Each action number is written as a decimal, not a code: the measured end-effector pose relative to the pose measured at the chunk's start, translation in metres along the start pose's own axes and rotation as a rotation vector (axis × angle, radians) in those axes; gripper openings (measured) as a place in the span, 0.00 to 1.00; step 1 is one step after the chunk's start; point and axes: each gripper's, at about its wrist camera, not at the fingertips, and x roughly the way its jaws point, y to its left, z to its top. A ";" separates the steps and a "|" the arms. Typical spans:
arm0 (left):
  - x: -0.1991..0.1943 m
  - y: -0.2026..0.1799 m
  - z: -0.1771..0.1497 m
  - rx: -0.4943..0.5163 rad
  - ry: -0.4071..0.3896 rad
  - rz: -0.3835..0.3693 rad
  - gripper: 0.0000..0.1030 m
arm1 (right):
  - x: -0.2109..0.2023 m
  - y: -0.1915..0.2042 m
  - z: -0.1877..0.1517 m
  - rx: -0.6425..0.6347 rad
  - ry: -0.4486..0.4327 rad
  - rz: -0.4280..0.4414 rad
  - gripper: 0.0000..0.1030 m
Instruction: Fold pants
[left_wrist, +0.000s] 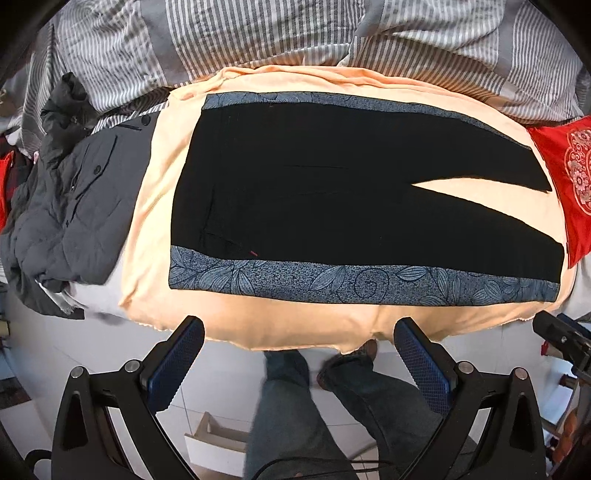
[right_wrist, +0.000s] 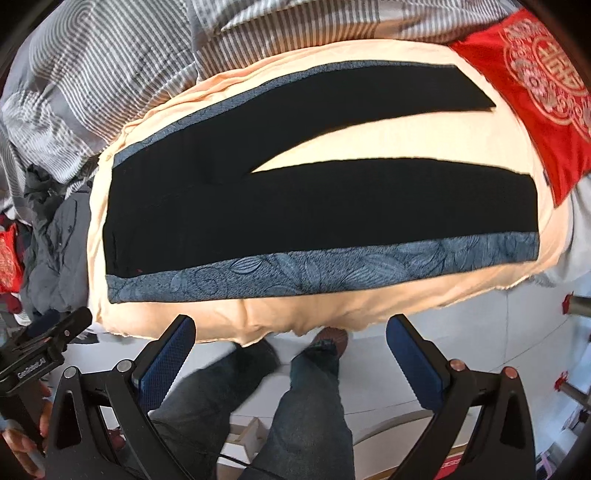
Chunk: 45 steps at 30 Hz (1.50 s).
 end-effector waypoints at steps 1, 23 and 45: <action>0.001 0.000 0.000 0.008 -0.001 0.003 1.00 | 0.002 0.001 -0.002 0.005 -0.001 0.010 1.00; 0.142 0.088 0.001 -0.176 0.059 -0.156 1.00 | 0.177 -0.012 -0.044 0.474 0.002 0.586 0.96; 0.164 0.103 -0.032 -0.448 0.050 -0.442 1.00 | 0.198 -0.008 -0.010 0.530 -0.020 1.075 0.07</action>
